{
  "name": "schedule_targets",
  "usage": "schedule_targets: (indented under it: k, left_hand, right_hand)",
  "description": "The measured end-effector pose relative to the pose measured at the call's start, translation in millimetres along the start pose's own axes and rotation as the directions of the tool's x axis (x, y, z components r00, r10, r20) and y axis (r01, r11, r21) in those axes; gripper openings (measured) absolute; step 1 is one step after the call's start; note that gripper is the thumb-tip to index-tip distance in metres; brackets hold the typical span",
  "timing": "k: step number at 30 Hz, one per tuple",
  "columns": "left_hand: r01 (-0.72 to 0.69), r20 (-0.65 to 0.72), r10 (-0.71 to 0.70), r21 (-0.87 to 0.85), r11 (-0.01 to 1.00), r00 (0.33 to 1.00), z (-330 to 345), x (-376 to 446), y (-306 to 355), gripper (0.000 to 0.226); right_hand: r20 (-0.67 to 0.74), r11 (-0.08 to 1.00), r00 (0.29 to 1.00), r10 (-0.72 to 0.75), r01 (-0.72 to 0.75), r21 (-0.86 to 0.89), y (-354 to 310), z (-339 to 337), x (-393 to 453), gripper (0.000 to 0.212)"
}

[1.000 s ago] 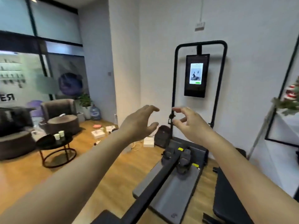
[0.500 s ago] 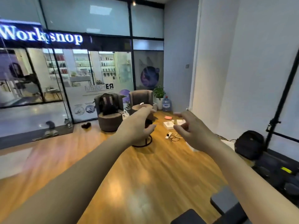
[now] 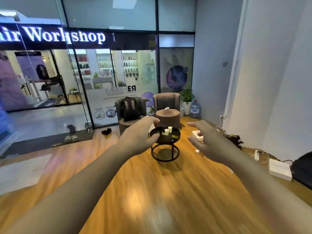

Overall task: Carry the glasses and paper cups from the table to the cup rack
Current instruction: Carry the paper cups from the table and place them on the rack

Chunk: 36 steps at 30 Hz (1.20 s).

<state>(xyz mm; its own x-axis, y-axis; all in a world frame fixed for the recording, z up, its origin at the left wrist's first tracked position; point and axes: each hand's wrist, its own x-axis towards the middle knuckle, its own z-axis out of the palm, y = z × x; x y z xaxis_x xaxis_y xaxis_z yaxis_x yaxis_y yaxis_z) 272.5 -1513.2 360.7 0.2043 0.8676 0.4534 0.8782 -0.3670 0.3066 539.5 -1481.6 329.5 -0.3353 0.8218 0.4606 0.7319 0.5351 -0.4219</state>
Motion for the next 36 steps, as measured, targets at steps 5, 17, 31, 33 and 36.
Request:
schedule_targets:
  k: [5, 17, 31, 33, 36]
  left_hand:
    - [0.007, 0.004, -0.007, -0.041, 0.999, 1.000, 29.8, 103.8, -51.6, 0.049]
    - [-0.036, 0.018, 0.038, -0.086, 0.996, 0.999, 133.2, 291.7, -197.6, 0.049]
    - [-0.032, 0.153, 0.075, -0.269, 0.963, 0.985, 230.9, 525.1, -398.8, 0.089]
    - [-0.001, 0.248, 0.067, -0.260, 0.966, 0.967, 249.1, 540.8, -417.1, 0.110]
    - [0.035, 0.364, 0.050, -0.221, 0.975, 0.930, 285.3, 567.1, -445.6, 0.133]
  right_hand:
    - [-0.004, 1.000, 1.000, 0.023, -0.023, -0.004, 42.5, 18.3, 101.5, 0.051]
    - [-0.023, 0.997, 0.997, 0.077, -0.076, 0.019, 107.5, 111.0, 302.7, 0.052]
    - [0.013, 0.963, 0.965, 0.262, -0.263, 0.058, 197.8, 250.0, 544.7, 0.073]
    - [0.085, 0.949, 0.951, 0.298, -0.305, 0.077, 211.1, 269.4, 566.7, 0.091]
    - [0.166, 0.934, 0.927, 0.336, -0.351, 0.069, 240.5, 301.5, 599.7, 0.112]
